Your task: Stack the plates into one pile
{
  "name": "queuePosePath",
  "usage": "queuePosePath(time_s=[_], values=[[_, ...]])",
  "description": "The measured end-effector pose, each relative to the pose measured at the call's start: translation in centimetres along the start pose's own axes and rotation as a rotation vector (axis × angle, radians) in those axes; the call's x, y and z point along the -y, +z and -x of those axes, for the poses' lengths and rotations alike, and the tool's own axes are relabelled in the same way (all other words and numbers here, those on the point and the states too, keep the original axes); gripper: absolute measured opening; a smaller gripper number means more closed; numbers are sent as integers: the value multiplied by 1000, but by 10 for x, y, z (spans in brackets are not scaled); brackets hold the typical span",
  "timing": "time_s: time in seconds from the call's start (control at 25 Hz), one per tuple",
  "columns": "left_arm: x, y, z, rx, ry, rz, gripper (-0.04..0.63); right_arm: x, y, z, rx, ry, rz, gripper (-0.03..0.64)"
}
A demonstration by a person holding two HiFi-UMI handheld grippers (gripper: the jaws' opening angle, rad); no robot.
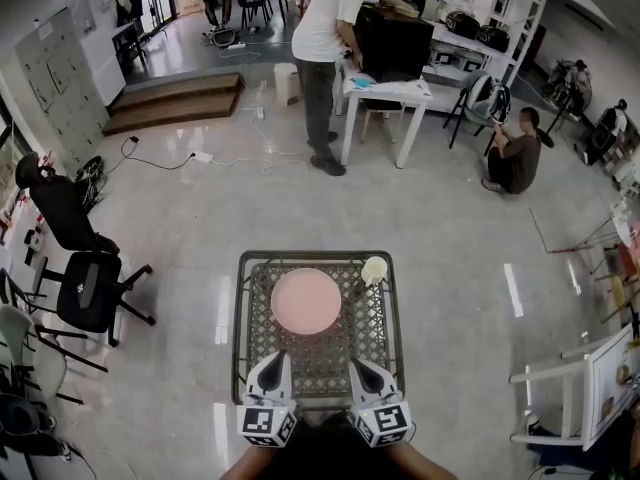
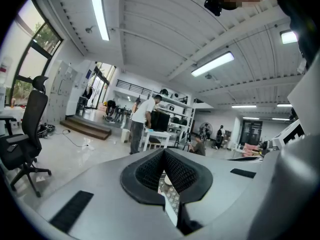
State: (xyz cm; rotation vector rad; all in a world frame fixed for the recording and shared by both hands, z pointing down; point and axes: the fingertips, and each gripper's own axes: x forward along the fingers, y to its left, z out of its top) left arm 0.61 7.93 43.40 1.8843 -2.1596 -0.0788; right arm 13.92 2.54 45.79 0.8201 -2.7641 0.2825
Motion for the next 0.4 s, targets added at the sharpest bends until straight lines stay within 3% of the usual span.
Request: queuePosePath(time_s=[0.4], values=[[-1,-3,2,0,0,5,15,0,-2,0,0,-1,-4,9]])
